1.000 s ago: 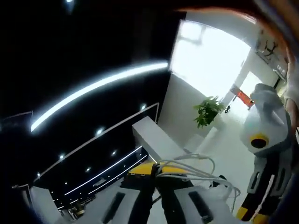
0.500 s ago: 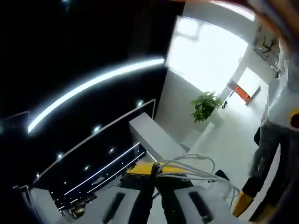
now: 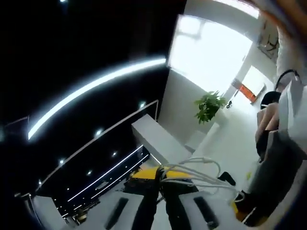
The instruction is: Peel open the Velcro strap on the desktop, arrange the wired earphones neatly onto it, and close the Velcro strap to secure them.
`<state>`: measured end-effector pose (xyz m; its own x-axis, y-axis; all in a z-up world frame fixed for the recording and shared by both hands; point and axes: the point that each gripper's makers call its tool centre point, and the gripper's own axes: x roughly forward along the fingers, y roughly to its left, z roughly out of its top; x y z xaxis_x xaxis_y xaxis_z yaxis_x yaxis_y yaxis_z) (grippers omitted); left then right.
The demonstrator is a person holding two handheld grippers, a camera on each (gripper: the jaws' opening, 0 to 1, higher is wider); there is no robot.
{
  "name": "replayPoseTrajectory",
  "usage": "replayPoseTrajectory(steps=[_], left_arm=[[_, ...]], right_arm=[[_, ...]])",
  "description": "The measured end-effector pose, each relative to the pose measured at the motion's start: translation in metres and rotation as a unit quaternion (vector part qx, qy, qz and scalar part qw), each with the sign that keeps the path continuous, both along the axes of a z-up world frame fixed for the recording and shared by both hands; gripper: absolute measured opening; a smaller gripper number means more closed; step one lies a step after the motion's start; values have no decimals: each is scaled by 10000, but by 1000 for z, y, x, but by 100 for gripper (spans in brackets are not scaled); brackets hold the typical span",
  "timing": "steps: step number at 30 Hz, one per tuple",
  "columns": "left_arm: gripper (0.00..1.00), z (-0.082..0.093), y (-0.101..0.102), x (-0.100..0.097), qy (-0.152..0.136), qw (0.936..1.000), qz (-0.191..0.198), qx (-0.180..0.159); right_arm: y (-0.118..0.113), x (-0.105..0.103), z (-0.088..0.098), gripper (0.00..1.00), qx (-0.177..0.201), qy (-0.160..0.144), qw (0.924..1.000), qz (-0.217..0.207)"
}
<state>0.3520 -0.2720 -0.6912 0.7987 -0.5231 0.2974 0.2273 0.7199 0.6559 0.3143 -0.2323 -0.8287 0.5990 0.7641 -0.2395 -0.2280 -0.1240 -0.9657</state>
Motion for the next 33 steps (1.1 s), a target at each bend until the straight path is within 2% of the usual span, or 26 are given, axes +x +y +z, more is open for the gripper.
replayPoseTrajectory(steps=[2,4,9,13,22,26,28,29,33], left_arm=[[6,-1,1,1,20,10000,21,16],[6,-2,2,2,30,10000,41,23],[6,-3,5,5,77,9999,92,1],[6,-4,7,8,107,9998,141,8],[6,-4,4,6,124,9998,123,15],[6,-3,5,6,130,9998,131,-7],[6,-3,4,6,124,9998,127,-1],[6,-3,3,6,124,9998,122,6],[6,-2,2,5,108,9999,119,25]], right_arm=[[1,1,-1,21,-193,-256,9995,33],[2,0,-3,21,-463,-648,9968,81],[4,-4,-5,21,-612,-956,9935,108],[7,-9,-7,21,-734,-1063,9914,187],[9,12,-3,21,-1021,-1484,9836,67],[11,15,-9,20,-1147,-1481,9822,117],[12,15,-11,20,-1206,-1475,9816,151],[8,-5,-3,20,-1227,-1472,9813,172],[10,-9,-4,17,-1340,-1503,9791,275]])
